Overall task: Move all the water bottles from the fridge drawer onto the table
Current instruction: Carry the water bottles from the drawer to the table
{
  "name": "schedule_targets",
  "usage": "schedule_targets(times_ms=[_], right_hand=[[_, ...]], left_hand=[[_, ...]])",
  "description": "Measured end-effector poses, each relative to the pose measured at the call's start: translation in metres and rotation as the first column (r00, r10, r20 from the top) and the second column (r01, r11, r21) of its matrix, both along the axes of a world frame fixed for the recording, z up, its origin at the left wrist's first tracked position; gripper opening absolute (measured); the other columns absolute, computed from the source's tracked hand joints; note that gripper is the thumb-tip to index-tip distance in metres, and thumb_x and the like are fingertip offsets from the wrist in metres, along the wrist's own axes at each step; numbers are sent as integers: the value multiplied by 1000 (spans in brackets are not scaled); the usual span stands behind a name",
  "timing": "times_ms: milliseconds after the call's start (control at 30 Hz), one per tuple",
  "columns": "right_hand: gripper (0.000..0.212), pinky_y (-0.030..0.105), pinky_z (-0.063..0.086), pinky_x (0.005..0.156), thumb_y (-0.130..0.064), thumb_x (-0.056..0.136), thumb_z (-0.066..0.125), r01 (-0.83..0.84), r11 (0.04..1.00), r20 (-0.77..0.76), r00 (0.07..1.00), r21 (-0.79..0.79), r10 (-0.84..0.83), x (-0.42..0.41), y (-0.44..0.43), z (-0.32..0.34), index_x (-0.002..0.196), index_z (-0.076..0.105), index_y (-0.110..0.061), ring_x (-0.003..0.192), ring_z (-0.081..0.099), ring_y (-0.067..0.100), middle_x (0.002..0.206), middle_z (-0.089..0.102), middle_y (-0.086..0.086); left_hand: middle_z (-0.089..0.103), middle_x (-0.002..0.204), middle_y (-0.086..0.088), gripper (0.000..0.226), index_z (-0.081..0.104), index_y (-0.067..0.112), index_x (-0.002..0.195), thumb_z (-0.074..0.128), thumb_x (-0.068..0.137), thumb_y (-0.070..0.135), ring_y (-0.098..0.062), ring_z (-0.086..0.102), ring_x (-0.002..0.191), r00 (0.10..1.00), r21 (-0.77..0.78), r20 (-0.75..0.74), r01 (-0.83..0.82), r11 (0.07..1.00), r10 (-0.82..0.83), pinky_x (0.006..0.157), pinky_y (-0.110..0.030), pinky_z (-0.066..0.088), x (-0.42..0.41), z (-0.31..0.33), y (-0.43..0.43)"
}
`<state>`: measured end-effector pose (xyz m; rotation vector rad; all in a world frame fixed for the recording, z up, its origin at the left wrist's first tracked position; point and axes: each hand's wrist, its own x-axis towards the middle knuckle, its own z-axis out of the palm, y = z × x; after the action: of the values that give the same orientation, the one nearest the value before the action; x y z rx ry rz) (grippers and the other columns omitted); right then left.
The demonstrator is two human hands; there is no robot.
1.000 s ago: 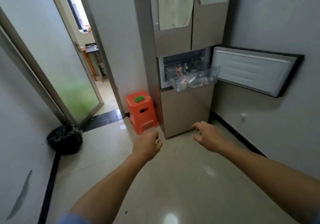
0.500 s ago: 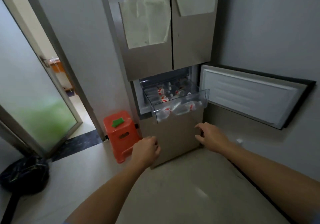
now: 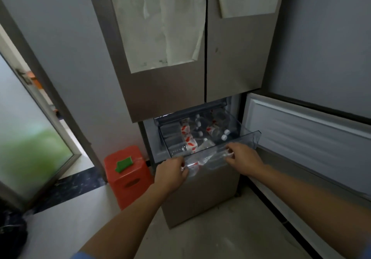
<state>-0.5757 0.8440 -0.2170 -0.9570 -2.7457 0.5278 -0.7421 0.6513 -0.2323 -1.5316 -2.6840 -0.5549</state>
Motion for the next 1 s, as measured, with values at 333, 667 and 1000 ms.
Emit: schedule_targets(times_ms=[333,667,1000], right_hand=[[41,36,52,79,-40,87,62,8,997,105,994,-74,-1,-99,113,-16,123,55,-22,96,62,25,111,64,7],[74,33,51,86,-56,68,76,-132,768,417,776,-626,473,-197,164,-86,130,53,-25,107,55,18,128,55,-3],[37,31,55,58,-40,73,79,-104,514,282,736,-851,615,-224,198,-109,98,72,-14,78,64,20,96,64,9]], left_hand=[[67,90,-2,21,59,19,91,51,90,38,-20,62,78,998,-65,55,32,997,-28,63,-30,45,-84,-33,98],[67,95,-5,20,60,18,94,54,88,36,-27,64,89,932,-164,159,-299,940,325,72,-34,51,-113,-72,117],[67,89,-2,18,60,21,94,55,88,37,-24,63,84,788,-190,139,-573,797,599,70,-31,44,-92,-81,135]])
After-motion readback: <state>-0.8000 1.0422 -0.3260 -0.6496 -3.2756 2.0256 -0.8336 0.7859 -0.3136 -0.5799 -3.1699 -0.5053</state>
